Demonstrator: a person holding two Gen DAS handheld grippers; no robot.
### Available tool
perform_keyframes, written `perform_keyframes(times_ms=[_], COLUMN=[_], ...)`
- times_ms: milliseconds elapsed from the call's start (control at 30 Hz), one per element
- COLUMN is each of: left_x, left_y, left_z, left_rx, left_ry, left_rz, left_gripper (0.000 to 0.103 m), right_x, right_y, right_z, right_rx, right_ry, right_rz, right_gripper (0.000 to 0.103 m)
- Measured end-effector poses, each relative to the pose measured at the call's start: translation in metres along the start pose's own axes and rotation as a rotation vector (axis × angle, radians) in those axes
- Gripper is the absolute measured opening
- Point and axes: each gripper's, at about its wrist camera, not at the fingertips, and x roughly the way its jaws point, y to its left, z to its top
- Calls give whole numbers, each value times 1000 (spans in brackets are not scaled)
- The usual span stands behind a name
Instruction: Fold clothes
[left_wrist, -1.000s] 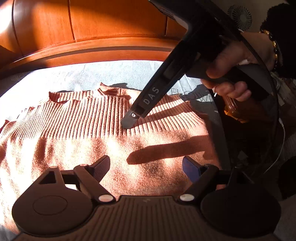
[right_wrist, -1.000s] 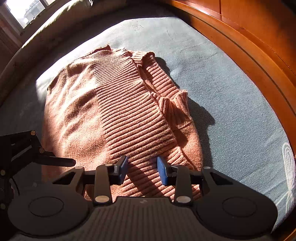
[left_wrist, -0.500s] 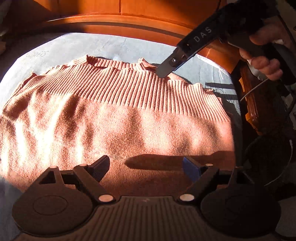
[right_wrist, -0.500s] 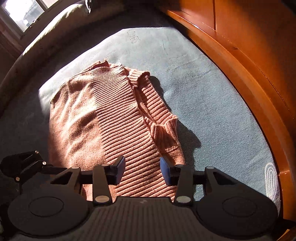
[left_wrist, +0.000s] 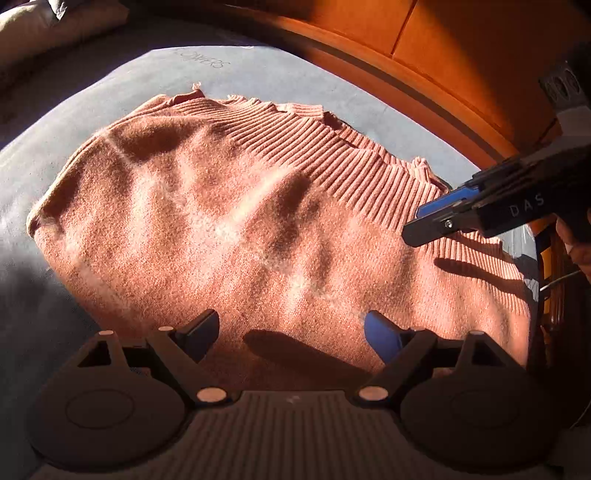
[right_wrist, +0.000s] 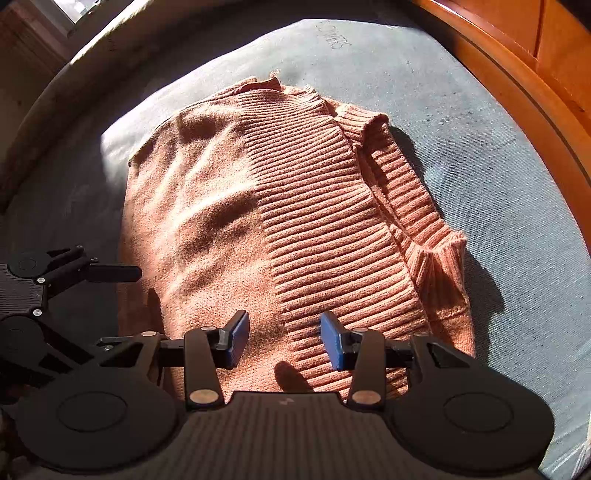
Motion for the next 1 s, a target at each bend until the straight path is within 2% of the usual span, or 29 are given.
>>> perform_keyframes(times_ms=[133, 267, 433, 600, 733, 867, 1000], left_x=[-11, -9, 0, -1, -3, -1, 8], left_y=[24, 45, 70, 90, 116, 157, 196], left_z=[-3, -3, 2, 6, 8, 4, 0], left_rx=[21, 50, 2, -36, -155, -361, -554], left_ry=[-30, -43, -51, -133, -174, -209, -225], left_rz=[59, 117, 158, 155, 106, 8, -69], left_gripper=[86, 86, 86, 88, 89, 89, 89], right_x=[-14, -6, 28, 72, 108, 131, 143], right_y=[13, 32, 49, 41, 25, 8, -11], right_z=[47, 107, 174, 219, 235, 241, 247], right_rx=[-69, -172, -296, -360, -336, -264, -200], right_ry=[-74, -128, -161, -152, -102, -54, -9], right_rz=[7, -9, -25, -17, 54, 155, 235], right_gripper=[48, 48, 48, 48, 48, 48, 54])
